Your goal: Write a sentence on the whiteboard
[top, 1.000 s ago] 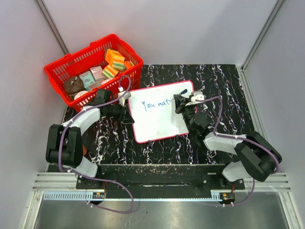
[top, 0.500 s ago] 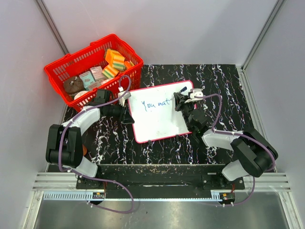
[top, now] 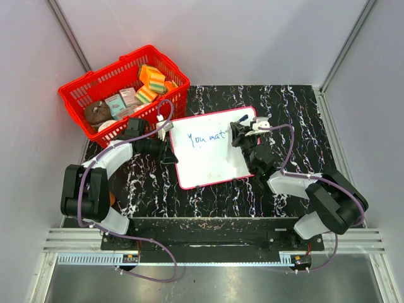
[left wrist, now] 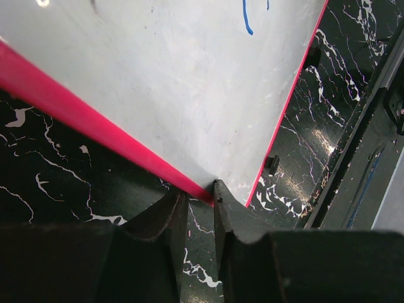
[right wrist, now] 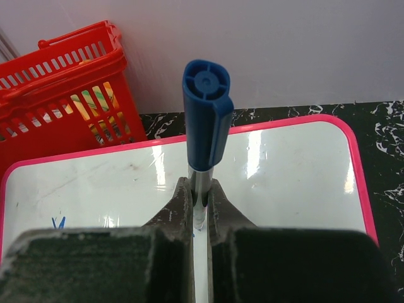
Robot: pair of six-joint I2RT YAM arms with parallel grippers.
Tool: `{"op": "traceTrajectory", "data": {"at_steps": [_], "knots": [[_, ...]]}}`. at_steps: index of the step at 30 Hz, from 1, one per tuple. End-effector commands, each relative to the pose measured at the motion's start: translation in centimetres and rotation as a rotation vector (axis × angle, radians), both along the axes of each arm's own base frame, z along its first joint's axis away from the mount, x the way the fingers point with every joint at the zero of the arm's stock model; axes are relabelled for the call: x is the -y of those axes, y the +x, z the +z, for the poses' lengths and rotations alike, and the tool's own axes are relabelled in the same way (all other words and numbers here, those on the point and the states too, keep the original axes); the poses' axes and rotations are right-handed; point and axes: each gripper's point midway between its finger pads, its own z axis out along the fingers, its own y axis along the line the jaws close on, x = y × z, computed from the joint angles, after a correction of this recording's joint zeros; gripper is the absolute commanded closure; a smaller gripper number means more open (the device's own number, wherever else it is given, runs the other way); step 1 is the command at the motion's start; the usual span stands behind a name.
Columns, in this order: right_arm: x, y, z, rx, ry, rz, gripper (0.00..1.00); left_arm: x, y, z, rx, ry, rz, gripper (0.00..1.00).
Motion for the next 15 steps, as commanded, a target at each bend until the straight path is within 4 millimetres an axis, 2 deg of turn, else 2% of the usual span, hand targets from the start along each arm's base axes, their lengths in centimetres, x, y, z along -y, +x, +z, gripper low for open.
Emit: {"op": "traceTrajectory", "data": {"at_steps": [1,11,15], "knots": [[1.4,0.5,0.2,0.0,0.014,-0.067,1.0,0.3,1.3,1.9,0.145,0.002,-0.033,1.0],[2.8,0.7,0.4,-0.001,0.015,-0.123,1.0,0.4,1.3,2.0,0.146,0.001,-0.034,1.0],[2.8,0.4,0.7,0.011,0.016,-0.113,1.0,0.4,1.3,2.1,0.147,0.0,-0.033,1.0]]}}
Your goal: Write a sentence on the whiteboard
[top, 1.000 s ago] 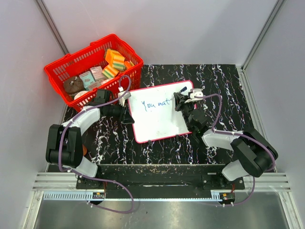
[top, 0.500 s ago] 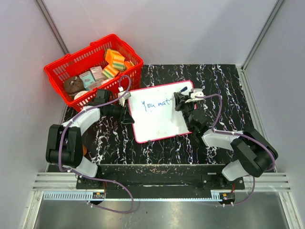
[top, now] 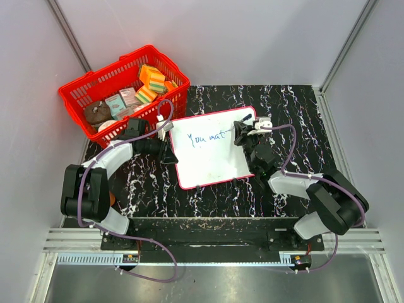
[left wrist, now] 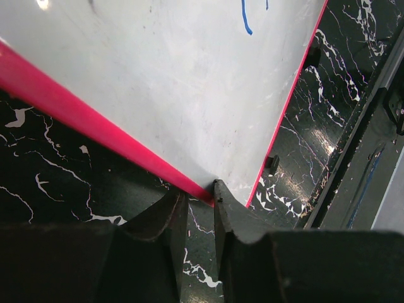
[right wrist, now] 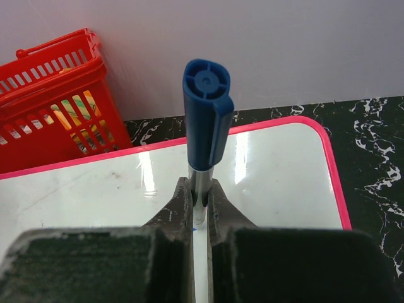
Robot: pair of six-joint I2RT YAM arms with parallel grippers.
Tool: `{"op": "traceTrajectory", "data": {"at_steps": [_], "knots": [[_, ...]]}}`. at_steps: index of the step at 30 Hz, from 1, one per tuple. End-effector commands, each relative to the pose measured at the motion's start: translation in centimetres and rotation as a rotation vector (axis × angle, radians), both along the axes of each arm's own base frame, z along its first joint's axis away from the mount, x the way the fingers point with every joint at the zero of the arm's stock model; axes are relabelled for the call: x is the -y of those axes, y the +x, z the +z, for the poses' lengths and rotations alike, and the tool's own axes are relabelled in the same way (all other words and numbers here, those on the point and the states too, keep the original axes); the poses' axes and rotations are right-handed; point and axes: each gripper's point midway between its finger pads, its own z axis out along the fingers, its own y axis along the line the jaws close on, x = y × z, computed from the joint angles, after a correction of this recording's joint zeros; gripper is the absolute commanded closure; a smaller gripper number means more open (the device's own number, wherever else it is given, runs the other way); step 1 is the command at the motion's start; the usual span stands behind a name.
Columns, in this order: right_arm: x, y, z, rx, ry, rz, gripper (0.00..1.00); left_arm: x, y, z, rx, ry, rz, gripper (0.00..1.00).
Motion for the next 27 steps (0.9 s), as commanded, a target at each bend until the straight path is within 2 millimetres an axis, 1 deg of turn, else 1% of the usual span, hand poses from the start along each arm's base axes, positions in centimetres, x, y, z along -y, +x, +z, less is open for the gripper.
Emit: {"op": "traceTrajectory", "data": {"at_steps": [1,4,8,17,27], "knots": [[1.1,-0.2,0.9,0.028,0.009,-0.026,1.0,0.4,1.3,2.0,0.146,0.001,-0.034,1.0],[0.7,-0.7,1.7,0.054,0.021,0.012,1.0,0.3,1.2,2.0,0.146,0.003,-0.033,1.0],[0.6,-1.1,2.6,0.084,0.033,0.027,1.0,0.4,1.2,2.0,0.145,0.001,-0.033,1.0],[0.4,-0.7,3.7,0.11,0.036,0.027,1.0,0.3,1.2,1.8,0.141,0.002,-0.034,1.0],[-0.2,0.0,4.1,0.116,0.03,0.026,1.0,0.4,1.2,2.0,0.148,0.0,-0.035,1.0]]}}
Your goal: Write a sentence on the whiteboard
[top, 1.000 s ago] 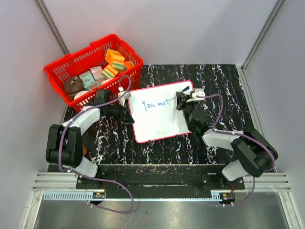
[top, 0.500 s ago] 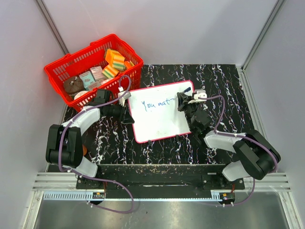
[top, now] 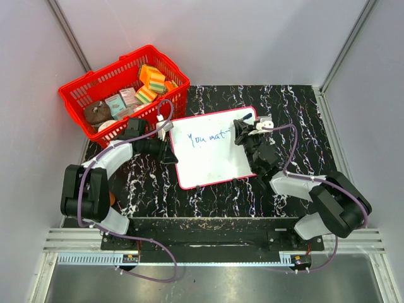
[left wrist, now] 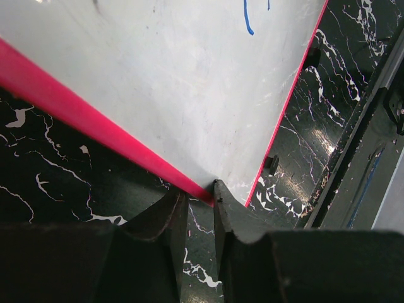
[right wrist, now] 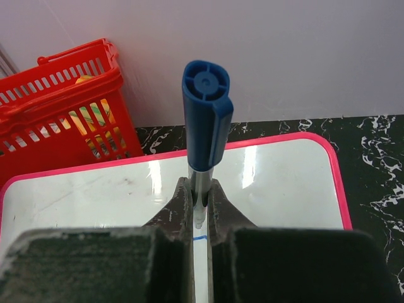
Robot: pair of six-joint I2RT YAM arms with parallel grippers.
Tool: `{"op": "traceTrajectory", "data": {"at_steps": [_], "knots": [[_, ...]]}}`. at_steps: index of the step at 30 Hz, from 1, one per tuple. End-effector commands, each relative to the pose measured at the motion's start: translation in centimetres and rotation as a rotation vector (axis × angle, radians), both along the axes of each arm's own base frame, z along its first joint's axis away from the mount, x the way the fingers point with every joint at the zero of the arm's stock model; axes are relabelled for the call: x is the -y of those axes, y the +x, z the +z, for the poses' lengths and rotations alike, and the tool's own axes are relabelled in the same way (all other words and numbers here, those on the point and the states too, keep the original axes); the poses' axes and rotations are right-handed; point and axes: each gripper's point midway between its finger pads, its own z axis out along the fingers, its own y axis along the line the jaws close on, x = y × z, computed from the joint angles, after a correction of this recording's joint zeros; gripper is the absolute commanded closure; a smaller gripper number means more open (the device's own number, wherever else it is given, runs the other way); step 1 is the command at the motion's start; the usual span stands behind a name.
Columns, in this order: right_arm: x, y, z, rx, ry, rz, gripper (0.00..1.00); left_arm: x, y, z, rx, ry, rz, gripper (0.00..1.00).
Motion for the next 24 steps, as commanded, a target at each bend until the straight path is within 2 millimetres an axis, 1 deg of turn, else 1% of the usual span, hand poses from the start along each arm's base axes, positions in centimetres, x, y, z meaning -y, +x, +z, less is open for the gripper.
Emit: {"op": "traceTrajectory", "data": {"at_steps": [1,4,12,14,24], "knots": [[-0.1,0.7,2.9,0.072,0.036,-0.013,1.0,0.3,1.2,2.0,0.146,0.001,-0.034,1.0],[-0.3,1.0,2.9,0.067,0.03,-0.013,1.0,0.4,1.1,1.9,0.144,0.0,-0.035,1.0],[-0.4,1.6,1.1,0.03,0.014,-0.026,1.0,0.4,1.1,2.0,0.146,0.0,-0.034,1.0],[-0.4,1.5,0.6,0.021,0.009,-0.026,1.0,0.4,1.2,2.1,0.149,-0.001,-0.034,1.0],[0.0,0.8,0.0,0.011,0.009,-0.017,1.0,0.4,1.2,2.0,0.145,-0.001,-0.036,1.0]]}}
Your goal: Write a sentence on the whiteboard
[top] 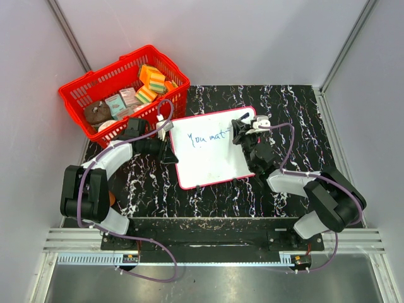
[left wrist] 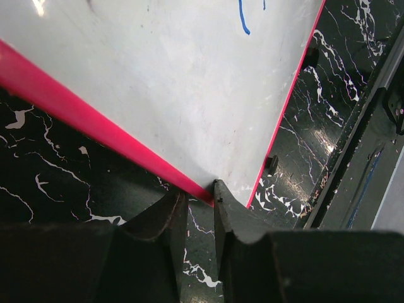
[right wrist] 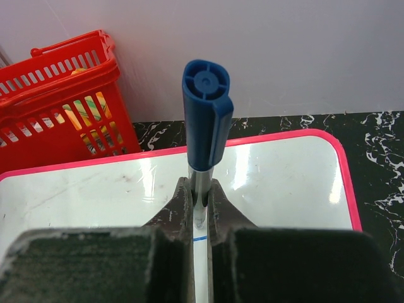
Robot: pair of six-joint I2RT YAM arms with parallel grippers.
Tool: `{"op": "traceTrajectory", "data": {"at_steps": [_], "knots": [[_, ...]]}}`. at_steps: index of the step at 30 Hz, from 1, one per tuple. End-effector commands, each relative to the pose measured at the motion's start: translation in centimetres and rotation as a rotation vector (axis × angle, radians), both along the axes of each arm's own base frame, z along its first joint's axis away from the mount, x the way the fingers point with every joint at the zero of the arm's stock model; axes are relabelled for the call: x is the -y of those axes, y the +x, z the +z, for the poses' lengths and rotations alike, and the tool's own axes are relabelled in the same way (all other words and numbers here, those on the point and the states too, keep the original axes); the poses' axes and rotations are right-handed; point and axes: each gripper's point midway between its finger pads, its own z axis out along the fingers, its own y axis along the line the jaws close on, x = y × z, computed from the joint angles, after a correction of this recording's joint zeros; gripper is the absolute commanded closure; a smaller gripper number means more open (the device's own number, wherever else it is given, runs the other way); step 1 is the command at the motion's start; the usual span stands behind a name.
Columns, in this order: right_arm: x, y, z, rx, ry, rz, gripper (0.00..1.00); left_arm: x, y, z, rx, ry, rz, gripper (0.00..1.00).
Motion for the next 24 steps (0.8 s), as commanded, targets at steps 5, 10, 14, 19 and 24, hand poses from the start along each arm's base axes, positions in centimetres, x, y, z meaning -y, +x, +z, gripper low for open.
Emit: {"op": "traceTrajectory", "data": {"at_steps": [5,10,14,19,24], "knots": [[0.6,-0.4,0.0,0.006,0.025,-0.006,1.0,0.3,1.2,1.8,0.141,0.001,-0.033,1.0],[0.7,-0.8,-0.3,0.0,0.033,0.001,1.0,0.3,1.2,1.9,0.141,0.0,-0.032,1.0],[1.0,-1.3,-0.9,-0.011,0.036,0.006,1.0,0.3,1.3,2.0,0.146,0.0,-0.032,1.0],[1.0,-1.7,-1.1,-0.016,0.042,0.022,1.0,0.3,1.3,1.9,0.144,0.002,-0.032,1.0],[1.2,-2.0,-1.7,-0.029,0.043,0.025,1.0,0.2,1.3,1.9,0.146,0.005,-0.029,1.0]]}}
